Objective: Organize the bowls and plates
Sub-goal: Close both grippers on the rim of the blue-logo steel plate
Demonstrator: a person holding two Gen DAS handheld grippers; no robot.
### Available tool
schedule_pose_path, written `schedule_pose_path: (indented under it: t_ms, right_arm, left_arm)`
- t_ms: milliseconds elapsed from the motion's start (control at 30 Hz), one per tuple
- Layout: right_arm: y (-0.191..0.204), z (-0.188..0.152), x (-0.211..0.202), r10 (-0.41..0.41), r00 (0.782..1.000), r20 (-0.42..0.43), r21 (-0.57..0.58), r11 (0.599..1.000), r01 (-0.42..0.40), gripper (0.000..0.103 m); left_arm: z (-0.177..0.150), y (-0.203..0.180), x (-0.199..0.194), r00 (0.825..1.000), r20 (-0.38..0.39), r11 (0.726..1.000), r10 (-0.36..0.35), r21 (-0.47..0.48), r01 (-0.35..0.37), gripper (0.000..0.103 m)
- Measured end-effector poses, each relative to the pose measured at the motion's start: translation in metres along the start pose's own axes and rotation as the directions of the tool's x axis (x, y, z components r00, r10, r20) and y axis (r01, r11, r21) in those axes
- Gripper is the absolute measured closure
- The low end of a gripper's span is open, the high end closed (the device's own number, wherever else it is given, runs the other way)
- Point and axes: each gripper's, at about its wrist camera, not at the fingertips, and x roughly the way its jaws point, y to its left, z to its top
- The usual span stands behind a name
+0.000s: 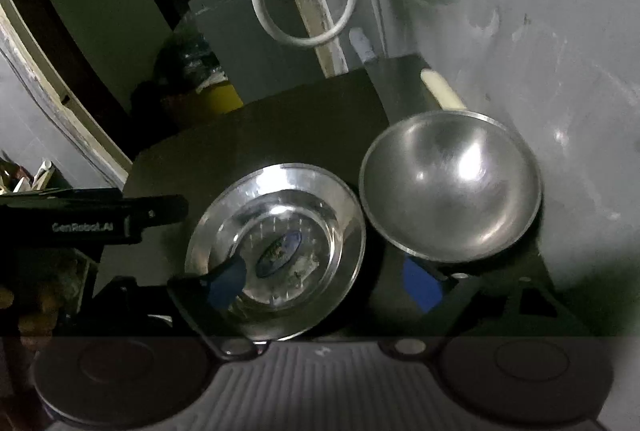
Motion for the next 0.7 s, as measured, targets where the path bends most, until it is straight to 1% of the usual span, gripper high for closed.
schedule_pose_path:
  t_ms: [133, 200, 367, 400, 433, 467, 500, 533, 567, 633, 700]
  right_arm:
    - [0.0, -0.002, 0.006, 0.018, 1.0, -0.018, 0.007, 1.0, -0.018, 0.02]
    - [-0.001, -0.003, 0.012, 0.017, 0.999, -0.028, 0.011, 1.0, -0.017, 0.022]
    - [-0.006, -0.003, 0.024, 0.009, 0.999, -0.042, 0.034, 0.999, -0.008, 0.037]
    - [-0.007, -0.004, 0.025, 0.007, 0.999, -0.039, 0.038, 0.999, -0.006, 0.043]
    - [-0.007, -0.004, 0.028, 0.004, 0.999, -0.038, 0.039, 0.999, -0.003, 0.048]
    - [-0.007, -0.005, 0.029, 0.002, 0.999, -0.039, 0.041, 0.999, 0.0, 0.049]
    - [-0.008, -0.005, 0.031, 0.001, 0.999, -0.042, 0.043, 0.999, 0.001, 0.053]
    - [-0.009, -0.005, 0.032, 0.001, 0.999, -0.046, 0.047, 0.999, 0.002, 0.058]
    - [-0.01, -0.005, 0.033, 0.001, 0.999, -0.048, 0.05, 0.999, 0.002, 0.06]
    - [-0.011, -0.006, 0.035, 0.005, 0.999, -0.044, 0.053, 0.999, -0.003, 0.066]
    - [-0.012, -0.006, 0.036, 0.013, 0.999, -0.038, 0.056, 0.998, -0.011, 0.07]
  left_arm:
    - [-0.002, -0.003, 0.008, 1.0, -0.017, 1.0, -0.012, 0.002, 0.012, 0.002]
    - [-0.003, -0.005, 0.012, 1.0, -0.026, 1.0, -0.012, -0.003, 0.012, 0.006]
    - [-0.005, -0.003, 0.02, 0.999, -0.044, 0.999, -0.019, -0.05, 0.017, 0.017]
    - [-0.005, -0.003, 0.021, 0.999, -0.044, 0.998, -0.021, -0.056, 0.018, 0.02]
    - [-0.006, -0.003, 0.021, 0.999, -0.043, 0.998, -0.022, -0.06, 0.019, 0.024]
    - [-0.006, -0.004, 0.022, 0.999, -0.044, 0.998, -0.021, -0.061, 0.019, 0.026]
    - [-0.006, -0.004, 0.024, 0.999, -0.048, 0.998, -0.021, -0.062, 0.018, 0.031]
    - [-0.006, -0.005, 0.025, 0.998, -0.054, 0.998, -0.022, -0.065, 0.019, 0.038]
    - [-0.006, -0.004, 0.026, 0.998, -0.059, 0.997, -0.025, -0.07, 0.021, 0.041]
    - [-0.007, -0.004, 0.029, 0.997, -0.072, 0.996, -0.035, -0.088, 0.029, 0.06]
    - [-0.007, -0.002, 0.031, 0.996, -0.081, 0.994, -0.04, -0.109, 0.031, 0.066]
